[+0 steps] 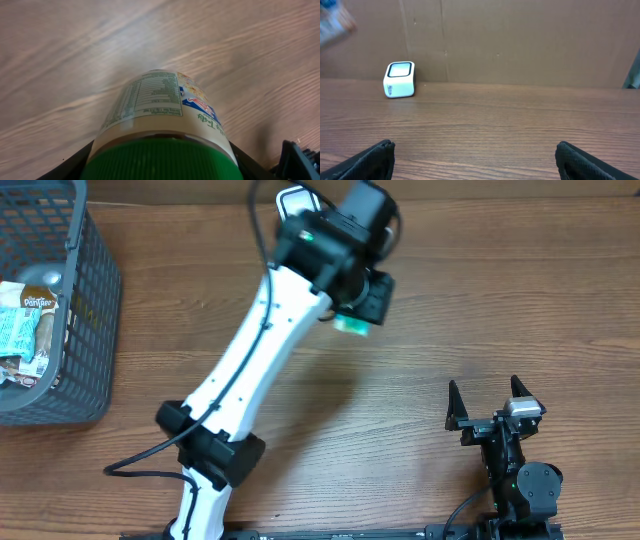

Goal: Scan the item barcode
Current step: 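Lift the left gripper out of the basket toward the table center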

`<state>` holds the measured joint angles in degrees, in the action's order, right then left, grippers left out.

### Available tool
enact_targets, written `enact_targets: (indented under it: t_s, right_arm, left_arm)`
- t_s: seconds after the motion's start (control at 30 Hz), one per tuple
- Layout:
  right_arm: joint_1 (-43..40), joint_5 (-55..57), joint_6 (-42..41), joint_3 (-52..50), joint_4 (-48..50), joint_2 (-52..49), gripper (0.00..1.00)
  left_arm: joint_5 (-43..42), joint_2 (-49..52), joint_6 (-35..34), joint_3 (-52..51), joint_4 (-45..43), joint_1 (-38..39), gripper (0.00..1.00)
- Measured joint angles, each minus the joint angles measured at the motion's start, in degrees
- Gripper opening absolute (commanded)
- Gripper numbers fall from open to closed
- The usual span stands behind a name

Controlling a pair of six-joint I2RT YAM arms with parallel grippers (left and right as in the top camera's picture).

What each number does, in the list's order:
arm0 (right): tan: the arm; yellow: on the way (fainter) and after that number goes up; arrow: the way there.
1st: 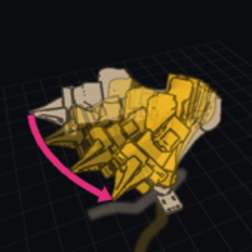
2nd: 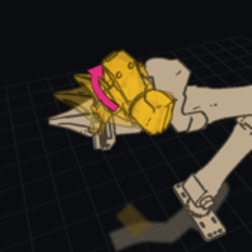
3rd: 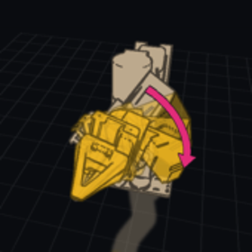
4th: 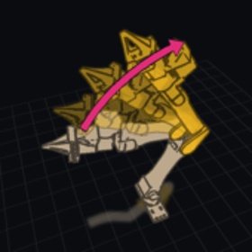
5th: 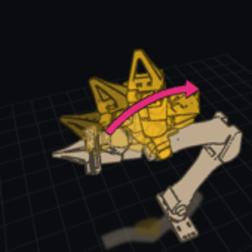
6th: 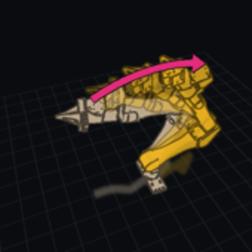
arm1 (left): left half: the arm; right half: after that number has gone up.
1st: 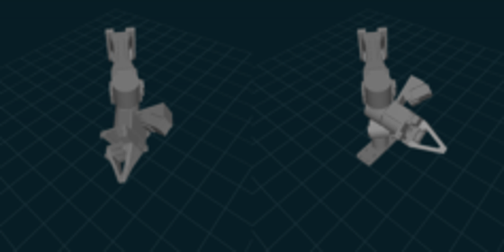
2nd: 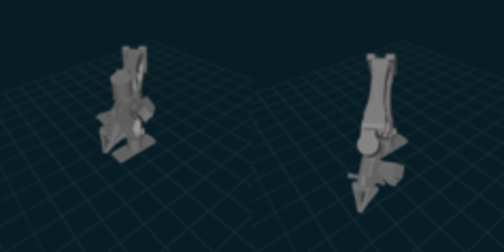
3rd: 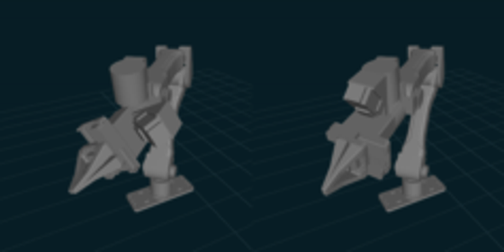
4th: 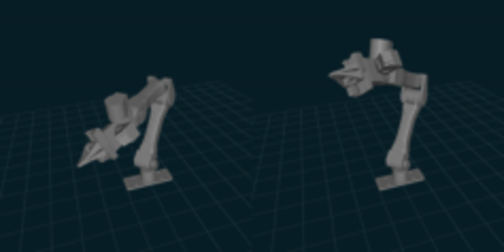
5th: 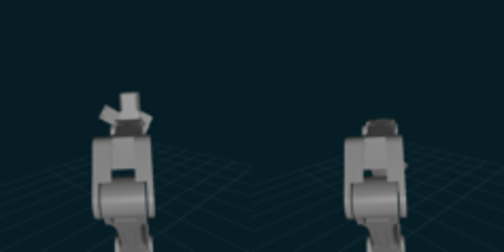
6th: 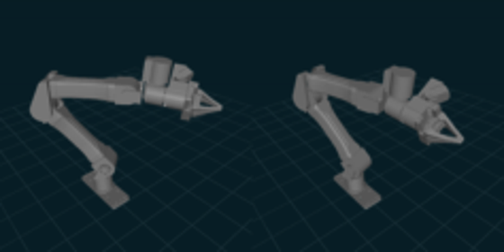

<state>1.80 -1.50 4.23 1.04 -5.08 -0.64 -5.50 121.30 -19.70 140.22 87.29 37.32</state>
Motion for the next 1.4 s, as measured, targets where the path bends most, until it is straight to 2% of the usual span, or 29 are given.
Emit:
enact_targets:
  t_s: [0.2,0.47,0.83,1.0,1.4]
  right_arm:
    - [0.0,0.0,0.0,0.0,0.0,0.0,1.0]
    - [0.0,0.0,0.0,0.0,0.0,0.0,1.0]
    - [0.0,0.0,0.0,0.0,0.0,0.0,1.0]
    - [0.0,0.0,0.0,0.0,0.0,0.0,1.0]
    - [0.0,0.0,0.0,0.0,0.0,0.0,1.0]
  left_arm:
    - [1.7,0.0,-7.2,-9.5,-6.6,3.7,0.48]
    - [2.8,0.0,-11.6,-21.2,-15.4,6.8,0.46]
    - [2.8,0.0,-13.0,-31.7,-25.2,8.8,0.45]
    - [2.8,0.0,-13.2,-35.3,-26.5,8.8,0.46]
    - [4.5,0.0,-13.2,-36.2,-29.9,9.9,0.47]
